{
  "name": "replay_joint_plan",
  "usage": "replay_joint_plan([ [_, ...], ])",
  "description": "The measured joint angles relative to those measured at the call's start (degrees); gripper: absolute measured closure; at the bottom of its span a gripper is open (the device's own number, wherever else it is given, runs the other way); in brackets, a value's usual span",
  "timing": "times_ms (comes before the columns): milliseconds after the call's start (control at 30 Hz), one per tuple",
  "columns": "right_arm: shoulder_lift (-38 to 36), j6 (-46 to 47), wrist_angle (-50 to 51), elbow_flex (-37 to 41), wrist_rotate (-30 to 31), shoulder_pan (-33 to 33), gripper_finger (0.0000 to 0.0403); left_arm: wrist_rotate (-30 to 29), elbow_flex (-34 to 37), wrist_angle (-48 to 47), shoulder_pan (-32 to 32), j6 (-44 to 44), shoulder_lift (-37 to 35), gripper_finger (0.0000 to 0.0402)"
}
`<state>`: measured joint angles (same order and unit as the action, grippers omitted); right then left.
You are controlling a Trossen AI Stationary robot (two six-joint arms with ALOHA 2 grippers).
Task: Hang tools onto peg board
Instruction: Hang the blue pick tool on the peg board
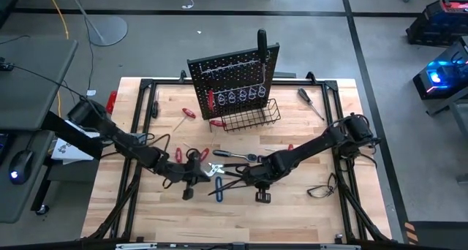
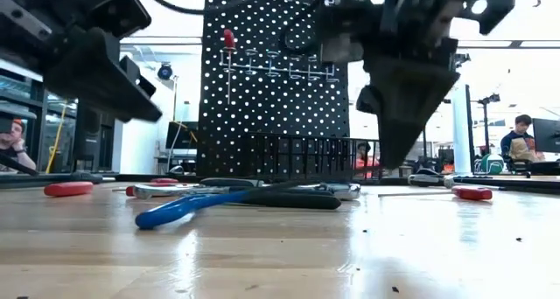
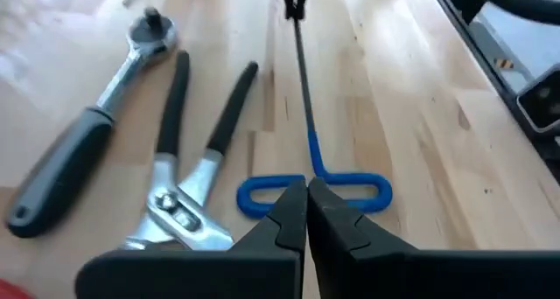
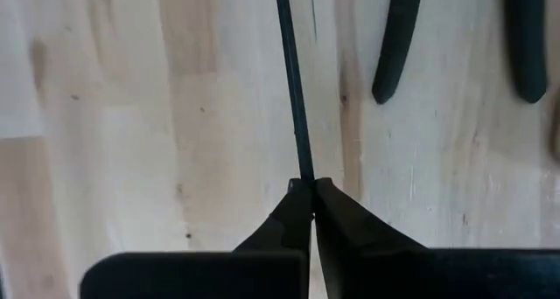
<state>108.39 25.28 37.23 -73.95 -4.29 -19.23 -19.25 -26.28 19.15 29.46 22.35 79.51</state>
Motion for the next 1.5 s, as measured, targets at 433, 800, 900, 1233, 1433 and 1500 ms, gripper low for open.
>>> replay_joint_plan([
  [433, -4.36, 1.19, -0.45, -0.2, 1.85, 0.49, 0.0401, 0.92, -3.22, -1.66, -2.31, -7.49, -1.86, 0.0389],
  [800, -2.21, -1.68, -4.92, -0.15, 0.51, 0.71, 0.0402, 13.25, -7.96, 0.97, -0.94, -9.43, 9.23, 0.0384],
  [900, -0.42, -2.21, -6.97, -0.13, -0.53, 0.72, 0.0402, 13.18, -9.41, 1.73, -0.38, -7.71, 13.41, 0.0396],
  [1233, 2.72, -2.21, -12.34, 0.21, -2.47, 1.52, 0.0403, 11.82, -10.39, 4.02, -0.57, -5.62, 21.43, 0.0401],
  [1433, 2.64, 0.03, -15.95, 2.94, -5.63, 1.58, 0.0403, 10.62, -10.14, 4.97, -0.94, -4.83, 20.71, 0.0401],
  [1500, 2.63, 0.24, -16.04, 3.08, -6.59, 1.45, 0.0403, 10.6, -10.14, 4.59, -0.94, -4.85, 21.25, 0.0401],
])
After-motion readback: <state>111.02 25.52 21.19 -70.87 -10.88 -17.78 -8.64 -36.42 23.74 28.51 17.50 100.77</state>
